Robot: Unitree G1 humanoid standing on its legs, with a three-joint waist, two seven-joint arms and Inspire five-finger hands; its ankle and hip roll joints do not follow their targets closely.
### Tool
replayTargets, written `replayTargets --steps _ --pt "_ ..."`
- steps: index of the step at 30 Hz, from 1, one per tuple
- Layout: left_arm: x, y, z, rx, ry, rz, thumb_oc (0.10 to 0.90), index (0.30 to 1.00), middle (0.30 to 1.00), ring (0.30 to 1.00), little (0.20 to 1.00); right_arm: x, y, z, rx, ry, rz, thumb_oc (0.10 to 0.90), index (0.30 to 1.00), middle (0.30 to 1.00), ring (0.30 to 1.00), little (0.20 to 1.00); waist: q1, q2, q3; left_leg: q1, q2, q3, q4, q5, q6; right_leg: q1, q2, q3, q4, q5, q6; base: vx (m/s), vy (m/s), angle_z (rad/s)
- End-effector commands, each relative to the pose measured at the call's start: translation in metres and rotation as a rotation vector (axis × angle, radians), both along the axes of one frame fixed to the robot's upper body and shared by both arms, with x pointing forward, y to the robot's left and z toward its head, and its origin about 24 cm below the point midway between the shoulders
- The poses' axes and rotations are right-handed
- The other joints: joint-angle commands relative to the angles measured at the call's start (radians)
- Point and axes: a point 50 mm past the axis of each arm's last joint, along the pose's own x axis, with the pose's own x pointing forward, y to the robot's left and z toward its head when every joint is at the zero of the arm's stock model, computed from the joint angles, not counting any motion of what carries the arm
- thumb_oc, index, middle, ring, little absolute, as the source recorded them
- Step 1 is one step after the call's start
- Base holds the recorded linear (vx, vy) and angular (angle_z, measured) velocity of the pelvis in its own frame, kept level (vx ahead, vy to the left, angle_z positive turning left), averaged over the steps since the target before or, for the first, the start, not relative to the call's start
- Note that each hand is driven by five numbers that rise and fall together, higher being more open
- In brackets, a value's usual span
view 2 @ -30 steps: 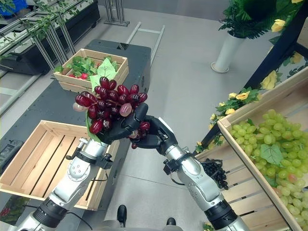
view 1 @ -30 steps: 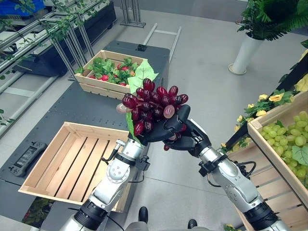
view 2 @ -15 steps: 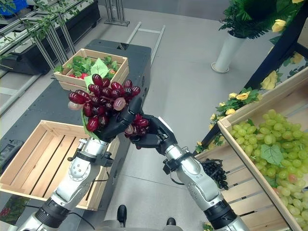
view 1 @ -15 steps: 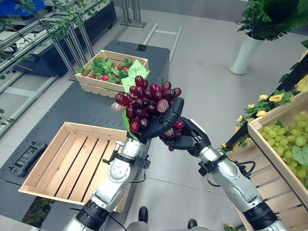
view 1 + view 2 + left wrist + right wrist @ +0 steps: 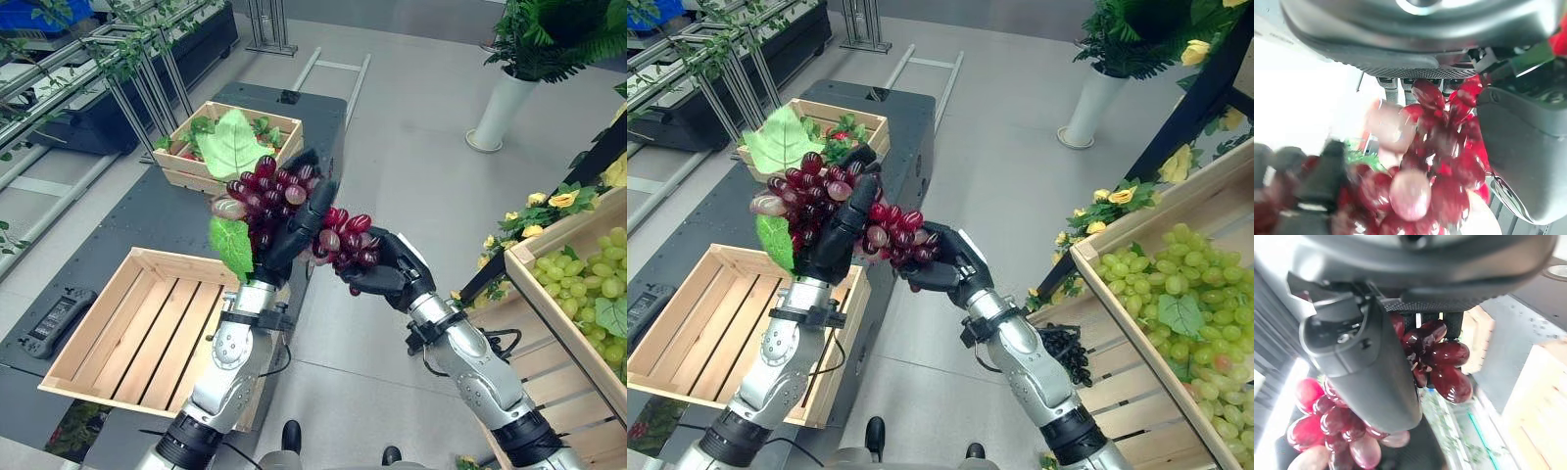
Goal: Pick up the fruits from the basket on one side to the basket on the other side
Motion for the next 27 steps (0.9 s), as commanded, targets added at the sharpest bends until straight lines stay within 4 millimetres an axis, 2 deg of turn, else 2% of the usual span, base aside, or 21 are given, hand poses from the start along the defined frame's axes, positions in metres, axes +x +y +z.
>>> replayTargets --steps 1,13,27 --pt "0.008 -0.004 0.033 -0.061 -0.188 0.009 0.8 0.9 0.9 0.9 0.9 -0.002 -0.013 0.064 0.242 -0.33 -0.112 0.4 0.3 0.3 0.3 0.3 0.005 0.029 -0.133 0.058 -0.034 -0.029 0.002 -0.14 0.0 -0.046 0.103 -0.023 0.001 0.054 -0.077 -0.01 0.003 -0.04" --pt "0.008 -0.005 0.038 -0.055 -0.213 0.004 0.8 0.9 0.9 0.9 0.9 -0.008 -0.025 0.076 0.314 -0.443 -0.219 0.4 0.3 0.3 0.3 0.3 -0.015 0.034 -0.133 0.065 -0.021 -0.004 0.002 -0.142 0.0 -0.054 0.114 0.005 0.001 0.052 -0.083 -0.01 0.0 -0.09" --pt "0.009 0.003 0.039 -0.013 -0.238 0.057 0.8 0.9 0.9 0.9 0.9 -0.013 -0.047 0.071 0.329 -0.455 -0.383 0.4 0.3 0.3 0.3 0.3 -0.052 0.039 -0.135 0.065 0.001 0.042 0.002 -0.141 -0.002 -0.076 0.131 0.045 0.001 0.054 -0.091 -0.01 -0.002 -0.12"
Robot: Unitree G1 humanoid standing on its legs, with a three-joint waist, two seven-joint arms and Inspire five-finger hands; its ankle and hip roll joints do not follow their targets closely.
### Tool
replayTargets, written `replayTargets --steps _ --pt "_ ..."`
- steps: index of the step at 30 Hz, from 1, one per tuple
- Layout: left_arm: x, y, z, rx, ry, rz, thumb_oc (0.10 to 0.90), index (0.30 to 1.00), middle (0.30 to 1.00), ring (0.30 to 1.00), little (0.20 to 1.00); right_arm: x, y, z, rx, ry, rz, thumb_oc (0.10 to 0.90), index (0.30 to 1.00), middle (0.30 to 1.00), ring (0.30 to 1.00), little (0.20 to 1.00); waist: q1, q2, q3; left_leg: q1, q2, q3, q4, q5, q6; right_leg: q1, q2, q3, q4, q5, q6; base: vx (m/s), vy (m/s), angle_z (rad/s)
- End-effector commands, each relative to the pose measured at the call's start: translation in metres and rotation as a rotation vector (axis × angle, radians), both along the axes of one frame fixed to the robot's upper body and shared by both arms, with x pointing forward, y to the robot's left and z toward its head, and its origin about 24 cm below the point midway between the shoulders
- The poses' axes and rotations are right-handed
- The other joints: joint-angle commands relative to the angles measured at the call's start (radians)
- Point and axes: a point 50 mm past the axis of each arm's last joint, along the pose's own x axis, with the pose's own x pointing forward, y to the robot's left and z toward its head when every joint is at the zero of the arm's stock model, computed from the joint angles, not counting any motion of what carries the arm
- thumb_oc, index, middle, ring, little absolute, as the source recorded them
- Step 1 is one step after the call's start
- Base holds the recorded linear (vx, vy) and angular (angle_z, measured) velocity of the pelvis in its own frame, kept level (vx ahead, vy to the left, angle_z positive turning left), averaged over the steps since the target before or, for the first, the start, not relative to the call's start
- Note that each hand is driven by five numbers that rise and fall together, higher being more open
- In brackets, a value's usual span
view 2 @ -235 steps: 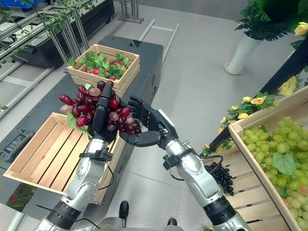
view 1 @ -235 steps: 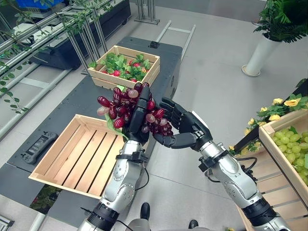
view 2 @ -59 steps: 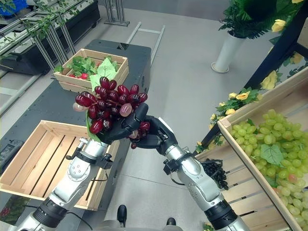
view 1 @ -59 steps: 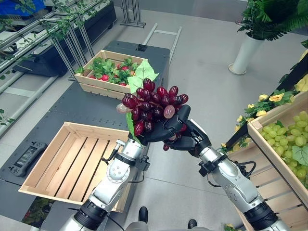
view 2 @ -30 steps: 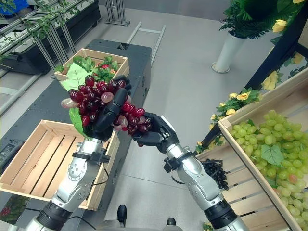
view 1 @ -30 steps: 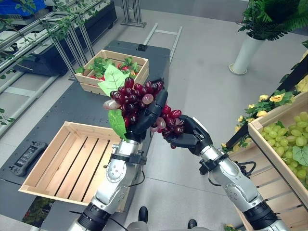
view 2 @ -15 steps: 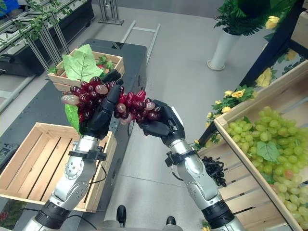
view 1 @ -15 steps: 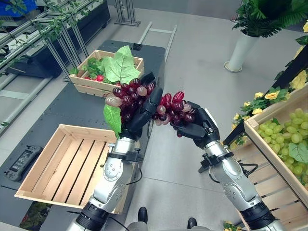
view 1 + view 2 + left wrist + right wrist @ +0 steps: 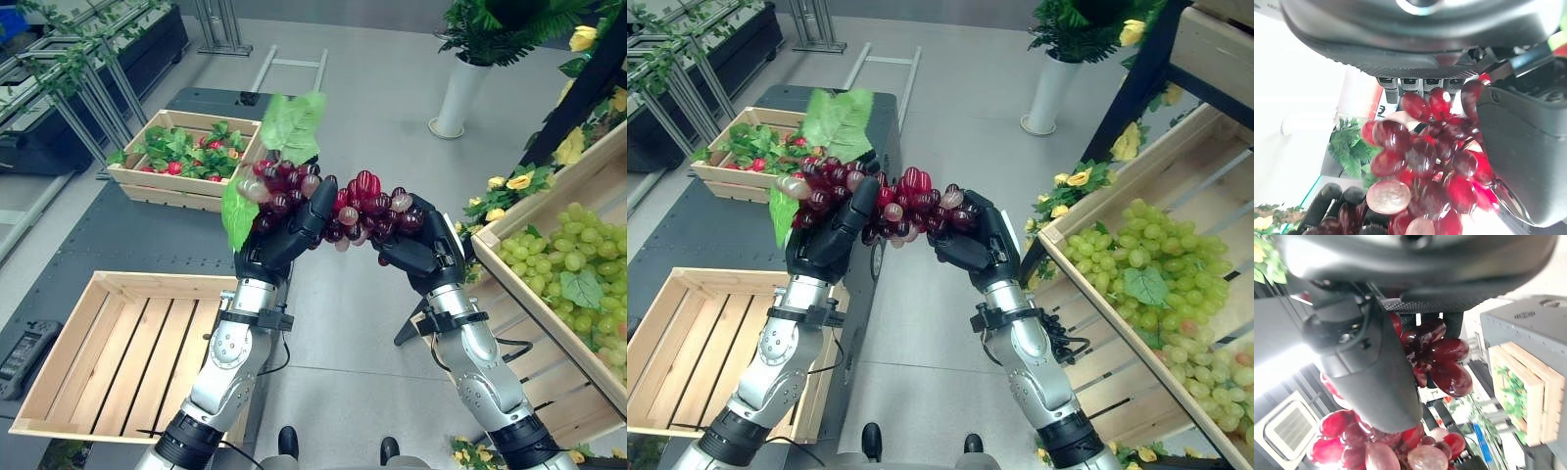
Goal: Pick up the fruits from the basket on one side to the basket on the other side
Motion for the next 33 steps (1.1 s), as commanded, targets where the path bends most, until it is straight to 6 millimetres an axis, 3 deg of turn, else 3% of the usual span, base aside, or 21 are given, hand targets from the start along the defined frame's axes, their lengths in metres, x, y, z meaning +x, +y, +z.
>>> replayTargets --steps 1,19,29,33 --pt "0.009 0.004 0.038 -0.045 -0.225 0.045 0.8 0.9 0.9 0.9 0.9 -0.01 -0.026 0.059 0.152 -0.347 -0.167 0.4 0.3 0.3 0.3 0.3 -0.001 0.039 -0.136 0.042 -0.013 -0.046 0.002 -0.122 0.001 -0.041 0.125 -0.043 0.001 0.038 -0.088 -0.01 -0.01 -0.19" --pt "0.005 0.002 0.027 -0.123 -0.186 0.009 0.8 0.9 0.9 0.9 0.9 -0.016 -0.045 0.013 0.222 -0.172 -0.229 0.4 0.3 0.3 0.3 0.3 -0.062 0.048 -0.114 0.04 0.007 0.004 0.002 -0.112 0.001 -0.057 0.148 -0.013 0.001 0.04 -0.099 0.0 -0.022 -0.16" --pt "0.003 0.003 0.022 -0.14 -0.187 0.016 0.8 0.9 0.9 0.9 0.9 -0.012 -0.044 -0.017 0.251 -0.066 -0.149 0.4 0.3 0.3 0.3 0.3 -0.056 0.049 -0.088 0.013 0.008 0.006 0.005 -0.093 -0.008 -0.078 0.16 -0.037 0.015 0.03 -0.111 -0.02 -0.032 0.0" --pt "0.003 0.0 0.027 -0.141 -0.231 0.018 0.8 0.9 0.9 0.9 0.9 -0.007 -0.045 -0.023 0.256 -0.062 -0.133 0.4 0.3 0.3 0.3 0.3 -0.047 0.048 -0.041 -0.056 0.007 -0.011 0.076 -0.101 -0.015 -0.128 0.161 -0.054 0.069 0.013 -0.122 -0.14 -0.044 0.0"
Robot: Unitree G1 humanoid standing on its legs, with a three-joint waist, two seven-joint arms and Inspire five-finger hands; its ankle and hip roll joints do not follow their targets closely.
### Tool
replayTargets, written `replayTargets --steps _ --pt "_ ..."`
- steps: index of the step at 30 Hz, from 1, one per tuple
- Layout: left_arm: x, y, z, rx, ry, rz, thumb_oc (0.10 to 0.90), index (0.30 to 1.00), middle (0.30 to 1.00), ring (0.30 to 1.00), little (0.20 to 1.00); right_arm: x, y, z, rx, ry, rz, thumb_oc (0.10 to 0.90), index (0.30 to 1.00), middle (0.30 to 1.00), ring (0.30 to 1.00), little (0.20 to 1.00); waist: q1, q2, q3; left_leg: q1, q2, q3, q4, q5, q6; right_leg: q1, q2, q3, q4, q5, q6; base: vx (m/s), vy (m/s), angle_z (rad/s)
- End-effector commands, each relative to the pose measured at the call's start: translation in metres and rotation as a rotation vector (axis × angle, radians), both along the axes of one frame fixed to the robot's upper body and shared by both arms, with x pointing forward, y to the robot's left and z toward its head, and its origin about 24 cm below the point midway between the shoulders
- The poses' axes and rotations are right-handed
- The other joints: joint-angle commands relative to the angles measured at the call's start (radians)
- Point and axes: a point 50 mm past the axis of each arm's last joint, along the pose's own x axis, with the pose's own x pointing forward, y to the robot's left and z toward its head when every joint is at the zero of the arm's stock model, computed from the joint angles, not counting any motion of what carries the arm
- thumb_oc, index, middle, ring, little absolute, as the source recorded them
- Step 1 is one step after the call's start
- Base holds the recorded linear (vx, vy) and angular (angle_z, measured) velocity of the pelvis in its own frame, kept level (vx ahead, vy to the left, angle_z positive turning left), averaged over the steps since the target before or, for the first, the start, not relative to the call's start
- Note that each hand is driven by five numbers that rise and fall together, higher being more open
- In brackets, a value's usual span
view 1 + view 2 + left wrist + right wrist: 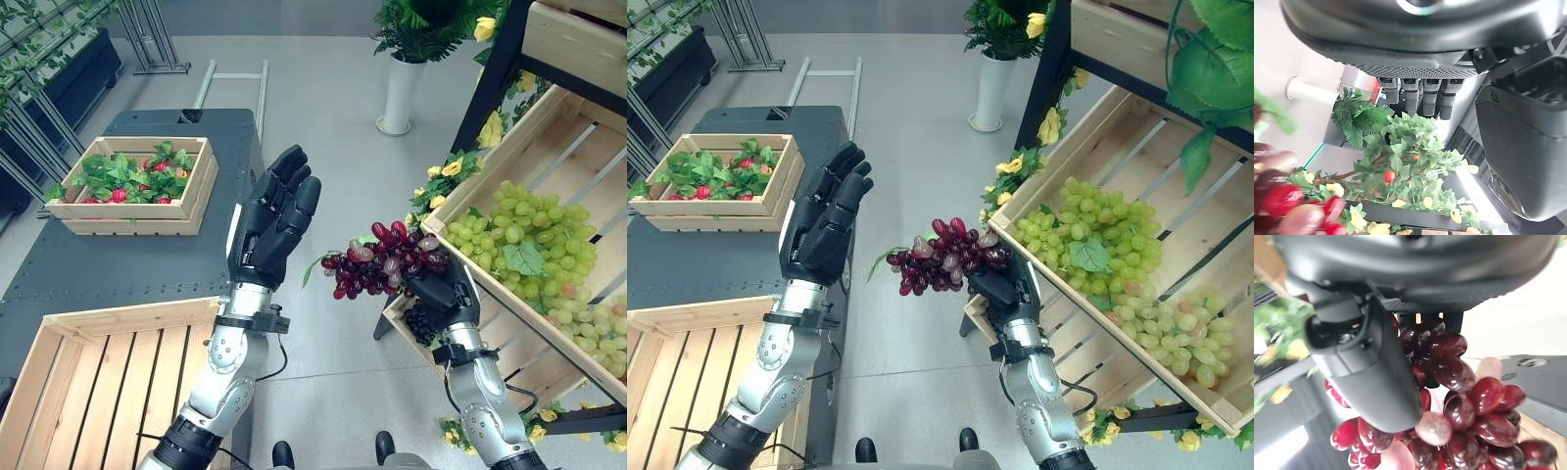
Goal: Pick up the fruits from the basket on one side to the basket on the other side
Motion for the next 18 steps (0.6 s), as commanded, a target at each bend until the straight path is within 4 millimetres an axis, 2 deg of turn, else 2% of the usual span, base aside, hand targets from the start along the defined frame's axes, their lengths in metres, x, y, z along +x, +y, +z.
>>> replayTargets --steps 1,8,18 --pt "0.01 -0.004 0.041 -0.061 -0.269 0.024 0.8 0.9 0.9 0.9 0.9 0.019 -0.011 0.063 0.071 -0.403 -0.018 0.4 0.3 0.3 0.3 0.3 0.009 0.03 0.038 -0.063 -0.026 -0.053 0.112 -0.094 -0.003 -0.057 0.13 -0.114 0.085 -0.023 -0.11 -0.24 -0.051 0.01" --pt "0.011 -0.002 0.05 -0.08 -0.327 0.046 0.8 0.9 0.9 0.9 0.9 0.028 -0.01 0.059 0.077 -0.407 0.009 0.4 0.3 0.3 0.3 0.3 0.019 0.026 0.129 -0.176 -0.02 -0.067 0.252 -0.113 -0.016 -0.114 0.128 -0.14 0.157 -0.044 -0.127 -0.1 -0.048 0.02" --pt "0.009 -0.005 0.051 -0.104 -0.36 0.026 0.8 0.9 0.9 0.9 0.9 0.037 -0.006 0.05 0.081 -0.388 0.023 0.4 0.3 0.3 0.3 0.3 0.034 0.029 0.246 -0.367 -0.003 -0.095 0.47 -0.082 -0.035 -0.205 0.136 -0.162 0.258 -0.067 -0.146 -0.04 -0.031 -0.01"
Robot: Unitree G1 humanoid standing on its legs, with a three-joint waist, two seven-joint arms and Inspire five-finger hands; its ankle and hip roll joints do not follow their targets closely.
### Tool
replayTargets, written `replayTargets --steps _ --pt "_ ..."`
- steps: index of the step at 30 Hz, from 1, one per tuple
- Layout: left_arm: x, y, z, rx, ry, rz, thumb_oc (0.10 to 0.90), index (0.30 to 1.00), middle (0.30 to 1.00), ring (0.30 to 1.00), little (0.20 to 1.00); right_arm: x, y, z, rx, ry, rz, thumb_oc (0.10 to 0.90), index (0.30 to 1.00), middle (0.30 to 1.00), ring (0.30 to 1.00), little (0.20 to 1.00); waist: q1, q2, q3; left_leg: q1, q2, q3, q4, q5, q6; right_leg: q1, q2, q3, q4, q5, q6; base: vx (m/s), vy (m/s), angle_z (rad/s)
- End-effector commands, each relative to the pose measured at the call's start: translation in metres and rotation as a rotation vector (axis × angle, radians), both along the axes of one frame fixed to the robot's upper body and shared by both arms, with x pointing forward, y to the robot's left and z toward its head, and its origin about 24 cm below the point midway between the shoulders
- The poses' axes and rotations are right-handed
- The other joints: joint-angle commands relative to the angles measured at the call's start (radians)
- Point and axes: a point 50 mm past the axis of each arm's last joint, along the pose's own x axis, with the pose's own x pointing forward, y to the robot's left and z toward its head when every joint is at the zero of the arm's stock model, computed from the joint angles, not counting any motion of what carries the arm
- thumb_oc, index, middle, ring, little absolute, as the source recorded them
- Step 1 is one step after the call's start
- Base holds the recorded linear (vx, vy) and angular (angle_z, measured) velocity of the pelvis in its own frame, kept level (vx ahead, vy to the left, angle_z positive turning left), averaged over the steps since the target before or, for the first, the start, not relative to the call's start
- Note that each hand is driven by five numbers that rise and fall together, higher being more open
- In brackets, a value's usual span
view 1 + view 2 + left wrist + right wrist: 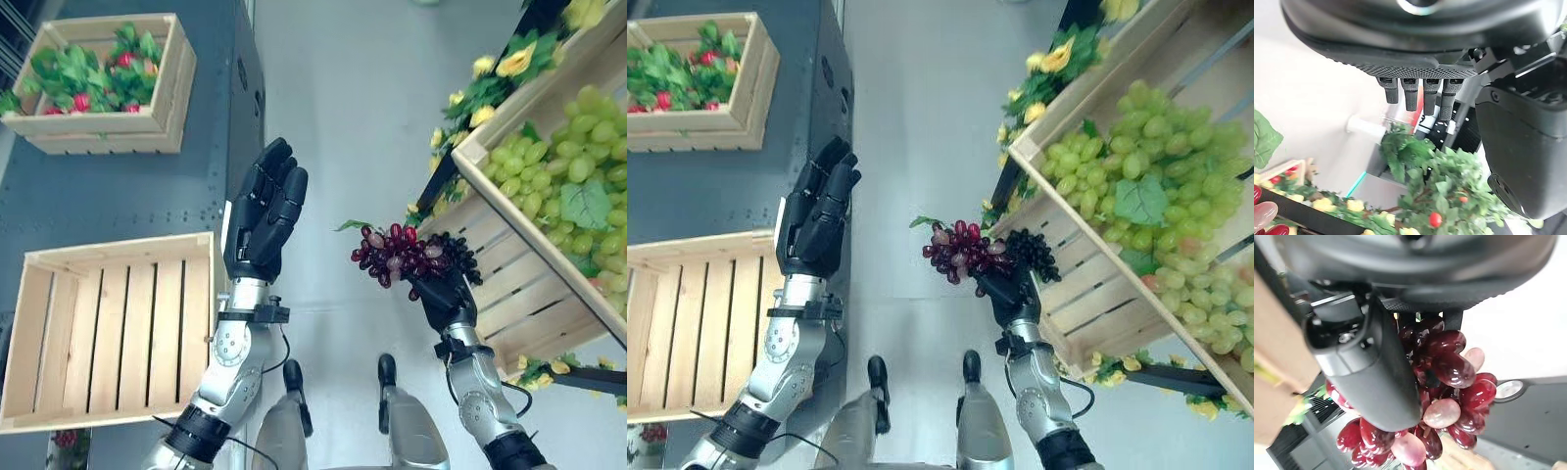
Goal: Pick up the fruits from the basket on one side to the basket on the other side
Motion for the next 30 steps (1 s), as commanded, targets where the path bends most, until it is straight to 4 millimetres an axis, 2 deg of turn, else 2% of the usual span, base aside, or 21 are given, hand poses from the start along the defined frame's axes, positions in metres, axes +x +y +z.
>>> replayTargets --steps 1,9,17,23,30 --pt "-0.009 -0.009 0.05 -0.066 -0.335 -0.048 0.8 0.9 0.9 0.9 0.9 0.012 0.003 0.062 0.048 -0.39 0.019 0.4 0.3 0.3 0.3 0.3 0.008 -0.015 -0.025 -0.157 -0.055 -0.038 0.241 -0.02 -0.017 -0.003 0.109 -0.098 0.039 -0.026 -0.108 -0.04 -0.024 -0.03" --pt "-0.01 -0.015 0.054 -0.073 -0.375 -0.073 0.8 0.9 0.9 0.9 0.9 0.02 0.004 0.068 0.094 -0.411 0.0 0.4 0.3 0.3 0.3 0.3 0.014 -0.004 0.044 -0.25 -0.048 -0.039 0.315 -0.01 -0.02 -0.058 0.117 -0.093 0.081 -0.031 -0.111 -0.01 -0.006 0.01" --pt "-0.007 -0.017 0.056 -0.057 -0.377 -0.107 0.8 0.9 0.9 0.9 0.9 0.033 -0.022 0.063 0.296 -0.38 -0.148 0.4 0.3 0.3 0.3 0.3 0.03 0.008 0.077 -0.284 -0.044 -0.033 0.363 -0.027 -0.015 -0.075 0.112 -0.103 0.112 -0.036 -0.108 0.02 -0.017 0.02" --pt "-0.005 -0.013 0.049 -0.045 -0.319 -0.14 0.8 0.9 0.9 0.9 0.9 0.03 -0.056 0.039 0.431 -0.289 -0.376 0.4 0.3 0.3 0.3 0.3 0.051 0.017 0.068 -0.26 -0.033 -0.032 0.379 -0.035 -0.015 -0.024 0.106 -0.121 0.105 -0.036 -0.104 0.12 -0.048 0.03" --pt "-0.01 -0.002 0.03 -0.009 -0.2 -0.172 0.8 0.9 0.9 0.9 0.9 0.002 -0.097 0.004 0.578 -0.187 -0.66 0.4 0.3 0.3 0.3 0.3 0.083 0.003 0.016 -0.21 -0.012 -0.018 0.394 -0.079 -0.002 0.066 0.109 -0.144 0.087 -0.032 -0.087 0.18 -0.083 0.01"
